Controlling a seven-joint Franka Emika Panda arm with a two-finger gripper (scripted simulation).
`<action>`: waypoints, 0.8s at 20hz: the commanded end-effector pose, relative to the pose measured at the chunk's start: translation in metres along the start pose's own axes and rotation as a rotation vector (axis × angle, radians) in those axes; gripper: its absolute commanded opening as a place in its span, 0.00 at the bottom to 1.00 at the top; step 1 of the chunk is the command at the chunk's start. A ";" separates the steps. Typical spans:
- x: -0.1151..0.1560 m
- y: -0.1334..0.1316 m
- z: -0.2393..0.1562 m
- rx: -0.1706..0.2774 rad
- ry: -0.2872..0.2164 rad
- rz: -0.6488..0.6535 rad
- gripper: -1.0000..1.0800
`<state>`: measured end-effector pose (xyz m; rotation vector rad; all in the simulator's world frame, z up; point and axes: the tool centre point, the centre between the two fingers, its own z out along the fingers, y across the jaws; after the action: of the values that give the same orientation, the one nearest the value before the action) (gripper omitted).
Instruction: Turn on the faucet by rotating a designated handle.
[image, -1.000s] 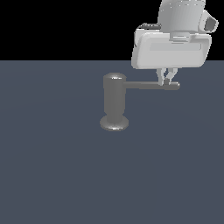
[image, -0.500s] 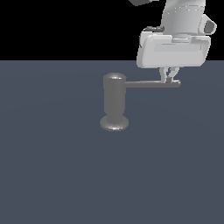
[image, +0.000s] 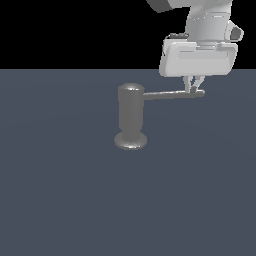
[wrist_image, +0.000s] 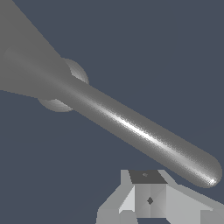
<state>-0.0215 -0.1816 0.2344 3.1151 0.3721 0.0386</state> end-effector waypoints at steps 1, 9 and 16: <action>0.007 0.002 0.006 0.002 -0.008 -0.005 0.00; 0.024 0.019 0.009 0.003 -0.012 0.000 0.00; 0.038 0.032 0.011 0.004 -0.015 0.004 0.00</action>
<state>0.0234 -0.1943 0.2346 3.1166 0.3854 0.0378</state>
